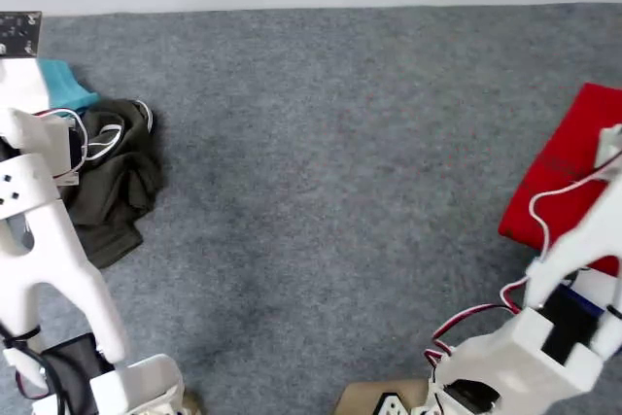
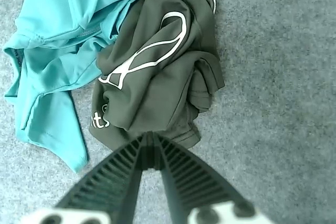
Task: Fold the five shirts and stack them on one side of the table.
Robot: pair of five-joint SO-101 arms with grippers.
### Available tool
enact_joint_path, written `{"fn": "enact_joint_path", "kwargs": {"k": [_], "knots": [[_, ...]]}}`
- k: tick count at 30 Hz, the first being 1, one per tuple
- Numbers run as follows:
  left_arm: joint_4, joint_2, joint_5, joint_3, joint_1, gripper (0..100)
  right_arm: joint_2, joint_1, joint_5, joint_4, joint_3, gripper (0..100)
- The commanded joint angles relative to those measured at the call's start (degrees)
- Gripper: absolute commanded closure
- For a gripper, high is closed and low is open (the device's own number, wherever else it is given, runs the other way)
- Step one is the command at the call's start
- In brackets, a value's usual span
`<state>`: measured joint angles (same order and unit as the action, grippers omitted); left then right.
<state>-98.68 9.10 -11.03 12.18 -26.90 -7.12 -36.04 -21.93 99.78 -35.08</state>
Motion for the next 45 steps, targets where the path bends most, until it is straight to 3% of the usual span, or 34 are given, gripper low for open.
{"fn": "enact_joint_path", "kwargs": {"k": [1, 27, 40, 45], "knots": [[0.44, 1.85, -0.35, 0.22, 0.00, 99, 2.68, -3.12, -2.20, 0.75, -1.05, 98.9], [0.35, 1.85, -0.44, 0.13, 0.00, 99, -8.66, -12.18, -7.91, -7.60, -1.05, 98.9], [0.35, 2.02, -0.44, -2.15, 0.00, 99, -19.91, -12.53, -10.20, -15.78, -1.05, 98.9], [0.44, 2.29, -0.44, -2.86, 0.00, 99, -20.97, -14.02, -14.77, -18.42, -1.05, 98.3]]}}
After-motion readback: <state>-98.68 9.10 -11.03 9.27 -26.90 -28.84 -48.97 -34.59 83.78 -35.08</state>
